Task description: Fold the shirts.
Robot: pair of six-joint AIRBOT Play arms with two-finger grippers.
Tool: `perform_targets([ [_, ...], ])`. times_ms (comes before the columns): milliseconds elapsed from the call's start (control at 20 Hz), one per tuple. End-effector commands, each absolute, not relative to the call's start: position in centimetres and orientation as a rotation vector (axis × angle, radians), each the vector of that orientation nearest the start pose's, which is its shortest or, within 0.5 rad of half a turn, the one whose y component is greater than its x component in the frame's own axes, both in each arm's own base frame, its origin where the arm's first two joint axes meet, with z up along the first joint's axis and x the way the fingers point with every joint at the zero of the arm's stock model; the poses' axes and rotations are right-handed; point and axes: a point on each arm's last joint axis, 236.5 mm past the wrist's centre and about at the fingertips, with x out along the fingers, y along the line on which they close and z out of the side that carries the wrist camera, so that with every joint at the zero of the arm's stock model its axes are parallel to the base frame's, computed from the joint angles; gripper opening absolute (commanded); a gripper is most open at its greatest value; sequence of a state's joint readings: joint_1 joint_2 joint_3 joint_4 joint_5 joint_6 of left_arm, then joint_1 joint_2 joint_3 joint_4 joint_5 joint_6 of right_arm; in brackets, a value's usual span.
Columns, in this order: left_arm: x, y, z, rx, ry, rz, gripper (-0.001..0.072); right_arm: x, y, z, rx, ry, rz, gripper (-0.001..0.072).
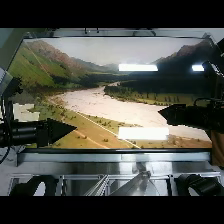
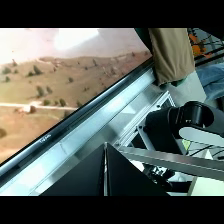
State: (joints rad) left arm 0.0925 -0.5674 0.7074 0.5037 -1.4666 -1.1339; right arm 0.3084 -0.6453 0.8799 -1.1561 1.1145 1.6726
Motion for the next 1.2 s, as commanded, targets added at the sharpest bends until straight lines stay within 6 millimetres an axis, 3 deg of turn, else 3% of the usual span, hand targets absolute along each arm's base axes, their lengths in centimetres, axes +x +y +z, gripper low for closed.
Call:
perform_targets([
  [0, 18.9, -18.9, 15.2, -0.473, 0.934, -0.953, 0.0021, 25.0, 17.0, 13.5, 0.291, 0.947, 0.508, 0.0018],
  [250, 19.3, -18.7, 15.1, -0.465, 0.928, -0.936, 0.0024, 25.0, 17.0, 13.5, 0.291, 0.947, 0.508, 0.0018],
  [300, 19.7, -17.9, 14.8, -0.43, 0.933, -0.899, 0.0105, 25.0, 17.0, 13.5, 0.291, 0.947, 0.508, 0.0018],
  [350, 20.6, -16.4, 14.3, -0.394, 0.957, -0.82, 0.03, 25.0, 17.0, 13.5, 0.291, 0.946, 0.508, 0.0018],
  [400, 21.6, -14.7, 14.1, -0.374, 0.978, -0.736, 0.03, 25.0, 17.0, 13.5, 0.291, 0.947, 0.508, 0.0018],
  [550, 25.7, -5.4, 14.7, -0.333, 0.994, -0.363, 0.03, 25.0, 17.0, 13.5, 0.291, 0.947, 0.508, 0.0018],
  [650, 27.6, 0.6, 15.2, -0.395, 0.979, -0.169, 0.0301, 25.0, 17.0, 13.5, 0.291, 0.946, 0.508, 0.0018],
  [750, 28.8, 5.4, 14.3, -0.49, 0.985, -0.046, 0.0301, 25.0, 17.0, 13.5, 0.291, 0.946, 0.508, 0.0018],
  [800, 29.3, 7.3, 13.2, -0.536, 1.004, -0.008, 0.0348, 25.0, 17.0, 13.5, 0.291, 0.947, 0.508, 0.0018],
  [900, 30.4, 10.5, 10.7, -0.615, 1.026, 0.057, 0.072, 25.0, 17.0, 13.5, 0.291, 0.947, 0.508, 0.0019],
  [1050, 31.6, 15.9, 6.2, -0.663, 1.046, 0.163, 0.072, 25.8, 17.4, 14.1, 0.322, 0.91, 0.513, 0.0018],
  [1150, 32.0, 19.5, 3.3, -0.607, 1.069, 0.22, 0.072, 26.0, 17.4, 14.2, 0.325, 0.906, 0.511, 0.0018],
])
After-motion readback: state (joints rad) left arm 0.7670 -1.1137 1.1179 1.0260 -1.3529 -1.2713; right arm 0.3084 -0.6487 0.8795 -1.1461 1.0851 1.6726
